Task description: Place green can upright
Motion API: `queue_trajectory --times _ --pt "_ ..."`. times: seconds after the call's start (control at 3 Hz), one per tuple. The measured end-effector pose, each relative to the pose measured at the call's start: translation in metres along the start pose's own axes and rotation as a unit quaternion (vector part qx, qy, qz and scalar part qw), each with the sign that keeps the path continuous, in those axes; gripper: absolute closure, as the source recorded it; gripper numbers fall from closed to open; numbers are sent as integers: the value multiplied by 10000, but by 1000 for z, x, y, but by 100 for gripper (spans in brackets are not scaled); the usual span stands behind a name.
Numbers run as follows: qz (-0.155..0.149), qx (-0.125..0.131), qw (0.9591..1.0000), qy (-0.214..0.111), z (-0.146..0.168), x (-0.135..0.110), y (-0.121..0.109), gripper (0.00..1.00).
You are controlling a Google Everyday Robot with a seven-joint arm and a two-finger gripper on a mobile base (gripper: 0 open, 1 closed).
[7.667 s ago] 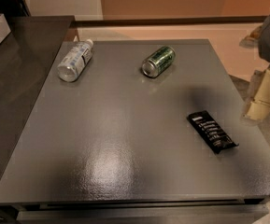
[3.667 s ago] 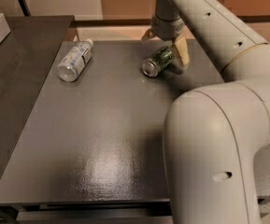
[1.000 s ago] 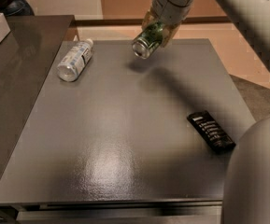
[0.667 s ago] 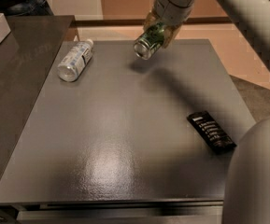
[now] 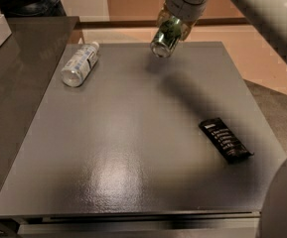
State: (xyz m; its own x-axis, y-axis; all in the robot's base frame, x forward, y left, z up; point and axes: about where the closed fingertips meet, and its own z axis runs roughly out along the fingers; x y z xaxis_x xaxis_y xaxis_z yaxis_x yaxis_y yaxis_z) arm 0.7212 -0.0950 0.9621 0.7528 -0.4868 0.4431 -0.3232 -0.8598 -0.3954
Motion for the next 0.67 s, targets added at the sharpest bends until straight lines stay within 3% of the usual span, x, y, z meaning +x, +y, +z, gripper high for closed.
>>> queue_trajectory --times 0.33,0.67 --pt "-906 257 9951 309 -10 7 -2 100" --pt "-1666 675 9825 482 -18 7 -6 100"
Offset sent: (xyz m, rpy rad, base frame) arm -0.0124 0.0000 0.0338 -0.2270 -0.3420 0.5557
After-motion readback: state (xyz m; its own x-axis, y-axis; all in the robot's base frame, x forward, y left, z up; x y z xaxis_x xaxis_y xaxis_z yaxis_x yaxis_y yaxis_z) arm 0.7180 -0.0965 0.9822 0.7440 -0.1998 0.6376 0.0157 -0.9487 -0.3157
